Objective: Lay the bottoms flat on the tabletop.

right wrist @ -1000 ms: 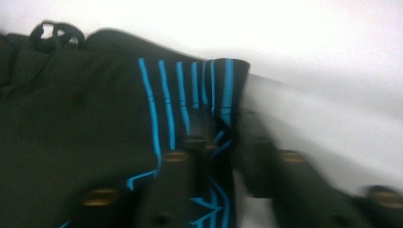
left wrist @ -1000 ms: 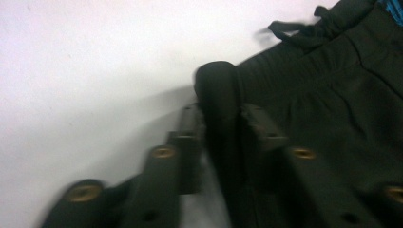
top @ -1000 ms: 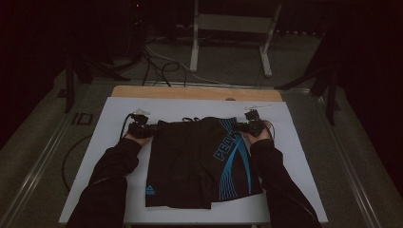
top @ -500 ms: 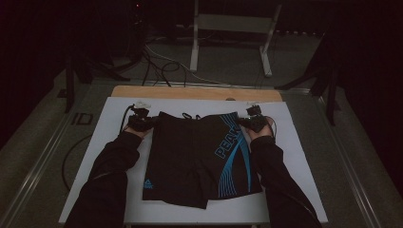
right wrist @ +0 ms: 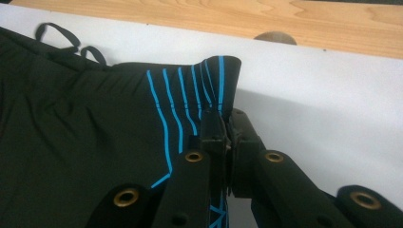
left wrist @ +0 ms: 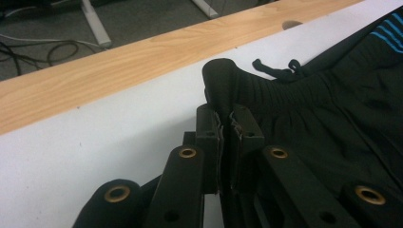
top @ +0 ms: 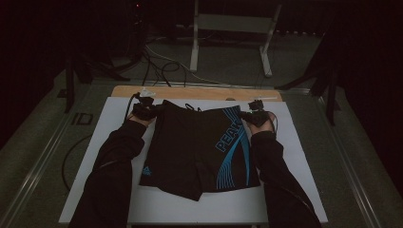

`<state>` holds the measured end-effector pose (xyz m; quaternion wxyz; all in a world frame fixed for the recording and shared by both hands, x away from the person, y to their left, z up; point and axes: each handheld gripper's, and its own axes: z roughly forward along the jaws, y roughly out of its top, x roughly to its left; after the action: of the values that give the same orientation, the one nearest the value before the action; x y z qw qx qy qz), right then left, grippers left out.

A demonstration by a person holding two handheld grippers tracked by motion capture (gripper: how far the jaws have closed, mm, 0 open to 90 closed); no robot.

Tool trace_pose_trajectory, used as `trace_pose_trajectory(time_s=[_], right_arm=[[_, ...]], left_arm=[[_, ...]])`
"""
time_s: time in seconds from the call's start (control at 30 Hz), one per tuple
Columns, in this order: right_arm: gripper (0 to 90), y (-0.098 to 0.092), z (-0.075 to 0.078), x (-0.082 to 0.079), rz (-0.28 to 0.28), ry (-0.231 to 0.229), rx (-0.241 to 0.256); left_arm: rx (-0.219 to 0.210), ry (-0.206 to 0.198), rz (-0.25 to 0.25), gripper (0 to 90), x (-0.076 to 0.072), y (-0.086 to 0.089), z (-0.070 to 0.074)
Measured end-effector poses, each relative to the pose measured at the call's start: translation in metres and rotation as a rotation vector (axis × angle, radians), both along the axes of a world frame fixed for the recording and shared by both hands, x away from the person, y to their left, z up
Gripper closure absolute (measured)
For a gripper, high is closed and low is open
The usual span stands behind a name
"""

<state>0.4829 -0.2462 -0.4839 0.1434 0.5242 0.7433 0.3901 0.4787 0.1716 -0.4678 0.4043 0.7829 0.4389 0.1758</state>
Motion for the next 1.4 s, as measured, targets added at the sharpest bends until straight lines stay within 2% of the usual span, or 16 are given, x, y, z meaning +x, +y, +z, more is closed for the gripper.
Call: trace_pose_trajectory(time_s=[0.37, 0.6, 0.87, 0.93, 0.97, 1.0, 1.03, 1.1, 1.13, 1.17, 1.23, 1.33, 1.4], right_arm=[[87.5, -0.001, -0.005, 0.004, -0.025, 0.010, -0.011], [87.5, 0.001, -0.004, 0.005, -0.020, -0.001, -0.019], [86.9, 0.002, -0.002, 0.005, -0.032, -0.010, -0.021], [80.6, 0.003, -0.003, 0.005, -0.036, -0.015, -0.026], [73.8, 0.003, -0.003, 0.005, -0.039, -0.012, -0.024], [63.5, 0.003, -0.003, 0.005, -0.038, -0.015, -0.015], [54.9, 0.003, -0.003, 0.005, -0.037, -0.010, 0.000], [43.4, 0.004, -0.004, 0.004, -0.028, -0.004, 0.007], [39.0, 0.003, -0.004, 0.004, -0.020, -0.009, -0.004], [36.1, 0.004, -0.004, 0.003, -0.022, -0.012, -0.005], [30.7, 0.003, -0.004, 0.002, -0.016, -0.013, 0.015], [23.2, 0.004, -0.004, 0.000, 0.001, -0.017, 0.029], [15.3, 0.005, -0.004, -0.002, 0.037, -0.017, 0.045]], left_arm=[[0.006, 0.009, 0.016, 85.0, 0.003, -0.004, -0.012], [0.008, 0.019, 0.021, 84.9, 0.004, -0.003, -0.012], [0.015, 0.001, 0.024, 84.0, 0.004, -0.006, -0.010], [0.003, 0.017, 0.026, 75.7, 0.004, -0.005, -0.011], [0.000, 0.038, 0.035, 66.1, 0.005, -0.005, -0.011], [0.008, 0.039, 0.038, 53.4, 0.004, -0.004, -0.011], [0.010, 0.037, 0.034, 48.1, 0.003, -0.004, -0.011], [-0.020, 0.060, 0.020, 35.7, 0.003, -0.003, -0.009], [-0.025, 0.062, 0.015, 30.7, 0.002, -0.002, -0.008], [-0.019, 0.056, 0.006, 26.2, 0.001, -0.002, -0.007], [-0.039, 0.060, -0.020, 16.8, -0.001, -0.001, -0.007], [-0.047, 0.062, -0.028, 12.6, -0.004, 0.000, -0.006], [-0.060, 0.068, -0.047, 7.5, -0.006, -0.001, -0.007]])
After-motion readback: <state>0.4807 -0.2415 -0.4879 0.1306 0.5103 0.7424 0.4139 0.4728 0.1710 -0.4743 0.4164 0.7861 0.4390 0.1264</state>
